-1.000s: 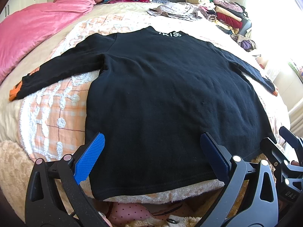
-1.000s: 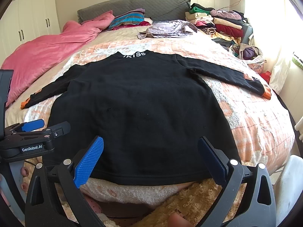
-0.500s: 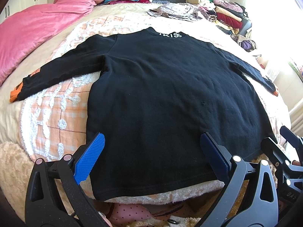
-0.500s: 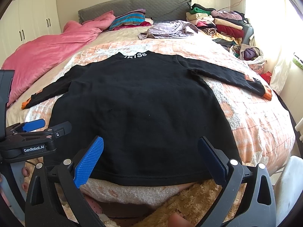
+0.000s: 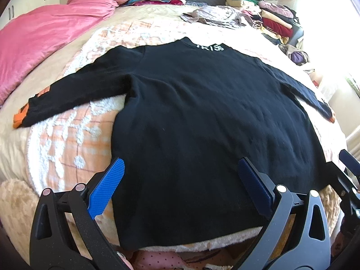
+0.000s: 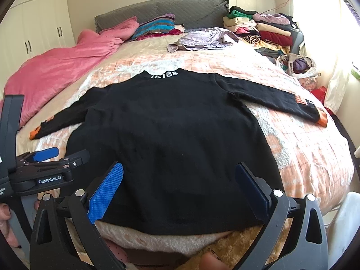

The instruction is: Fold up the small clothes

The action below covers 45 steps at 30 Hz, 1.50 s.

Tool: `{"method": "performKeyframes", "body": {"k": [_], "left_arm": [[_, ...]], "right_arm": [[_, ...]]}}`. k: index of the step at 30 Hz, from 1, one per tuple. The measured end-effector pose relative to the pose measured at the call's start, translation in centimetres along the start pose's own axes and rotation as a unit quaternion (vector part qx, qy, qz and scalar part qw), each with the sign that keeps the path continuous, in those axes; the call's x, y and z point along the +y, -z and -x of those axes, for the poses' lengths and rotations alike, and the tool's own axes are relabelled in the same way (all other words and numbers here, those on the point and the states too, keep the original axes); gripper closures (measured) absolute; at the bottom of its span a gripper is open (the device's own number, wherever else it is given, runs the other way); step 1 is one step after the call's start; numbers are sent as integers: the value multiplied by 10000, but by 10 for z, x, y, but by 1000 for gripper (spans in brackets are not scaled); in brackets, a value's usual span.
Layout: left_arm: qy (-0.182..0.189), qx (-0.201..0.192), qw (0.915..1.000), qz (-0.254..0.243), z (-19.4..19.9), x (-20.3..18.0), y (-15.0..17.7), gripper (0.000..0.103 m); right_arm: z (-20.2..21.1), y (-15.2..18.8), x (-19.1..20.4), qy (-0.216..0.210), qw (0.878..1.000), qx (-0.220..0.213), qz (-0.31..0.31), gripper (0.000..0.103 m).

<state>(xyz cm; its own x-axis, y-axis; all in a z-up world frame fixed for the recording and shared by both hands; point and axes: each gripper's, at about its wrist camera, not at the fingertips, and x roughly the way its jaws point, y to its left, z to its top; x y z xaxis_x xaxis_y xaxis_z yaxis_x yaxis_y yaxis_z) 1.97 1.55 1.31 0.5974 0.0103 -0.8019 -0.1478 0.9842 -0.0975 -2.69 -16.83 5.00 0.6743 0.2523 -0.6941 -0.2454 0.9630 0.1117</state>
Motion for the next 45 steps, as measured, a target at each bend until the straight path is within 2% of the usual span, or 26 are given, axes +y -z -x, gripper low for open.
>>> {"method": "performKeyframes", "body": {"k": [5, 11, 22, 28, 34, 45], "left_arm": [[-34, -17, 10000, 69, -5, 7, -14, 8], [-40, -14, 9999, 138, -10, 13, -28, 8], [-173, -198, 9989, 387, -12, 35, -66, 8], [-262, -277, 9976, 580, -11, 45, -89, 8], [-274, -488, 9956, 754, -7, 47, -116, 8], [-260, -523, 9951, 794, -30, 33, -168, 8]], "right_arm": [[-7, -15, 2, -230, 9996, 42, -126, 4], [-10, -37, 10, -370, 9993, -34, 70, 4], [-12, -93, 25, -506, 9971, -463, 331, 4], [-15, -126, 25, -758, 9947, -644, 274, 4], [-31, -159, -1, -764, 9948, -666, -140, 4], [-85, -198, -75, -233, 9929, -490, -1060, 4]]}}
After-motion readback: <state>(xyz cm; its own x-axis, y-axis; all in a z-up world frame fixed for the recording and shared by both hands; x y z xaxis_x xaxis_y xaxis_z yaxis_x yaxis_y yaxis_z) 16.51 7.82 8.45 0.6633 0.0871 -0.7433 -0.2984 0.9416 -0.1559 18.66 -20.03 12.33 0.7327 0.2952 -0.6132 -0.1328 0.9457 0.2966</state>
